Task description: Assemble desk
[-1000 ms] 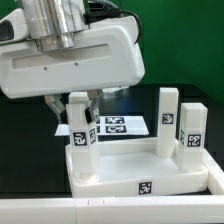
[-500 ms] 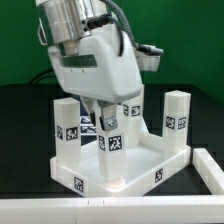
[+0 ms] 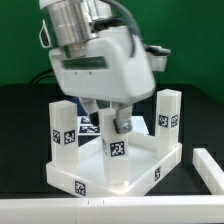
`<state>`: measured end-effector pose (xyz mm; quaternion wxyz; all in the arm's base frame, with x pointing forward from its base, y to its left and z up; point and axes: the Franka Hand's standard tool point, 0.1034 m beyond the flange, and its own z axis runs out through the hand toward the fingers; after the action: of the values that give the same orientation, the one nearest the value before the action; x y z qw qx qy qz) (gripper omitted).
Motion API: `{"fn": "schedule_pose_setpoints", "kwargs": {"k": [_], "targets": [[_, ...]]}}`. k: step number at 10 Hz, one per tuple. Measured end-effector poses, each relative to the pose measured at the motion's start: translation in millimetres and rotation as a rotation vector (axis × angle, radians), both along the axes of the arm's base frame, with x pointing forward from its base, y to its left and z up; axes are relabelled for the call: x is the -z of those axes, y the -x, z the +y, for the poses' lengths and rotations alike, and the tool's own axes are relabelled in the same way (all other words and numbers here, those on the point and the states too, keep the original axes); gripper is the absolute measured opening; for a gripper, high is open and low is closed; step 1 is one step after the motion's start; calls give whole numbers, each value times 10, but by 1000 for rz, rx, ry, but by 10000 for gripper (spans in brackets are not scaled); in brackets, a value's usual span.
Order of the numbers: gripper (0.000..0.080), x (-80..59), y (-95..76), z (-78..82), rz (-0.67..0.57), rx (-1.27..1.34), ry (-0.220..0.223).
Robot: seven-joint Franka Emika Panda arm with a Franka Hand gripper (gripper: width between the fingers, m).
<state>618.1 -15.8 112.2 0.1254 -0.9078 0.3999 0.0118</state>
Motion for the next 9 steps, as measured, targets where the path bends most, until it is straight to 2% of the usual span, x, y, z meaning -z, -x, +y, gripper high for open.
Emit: {"fn": "schedule_pose_setpoints", "kwargs": {"k": [1, 4, 6, 8, 9], "targets": [[643, -24, -16, 40, -19, -104, 5], [648, -18, -15, 28, -73, -328, 30], [649, -32, -45, 99, -97, -628, 94], [649, 13, -48, 146, -123, -860, 120], [649, 41, -46, 100, -148, -898, 140]]}}
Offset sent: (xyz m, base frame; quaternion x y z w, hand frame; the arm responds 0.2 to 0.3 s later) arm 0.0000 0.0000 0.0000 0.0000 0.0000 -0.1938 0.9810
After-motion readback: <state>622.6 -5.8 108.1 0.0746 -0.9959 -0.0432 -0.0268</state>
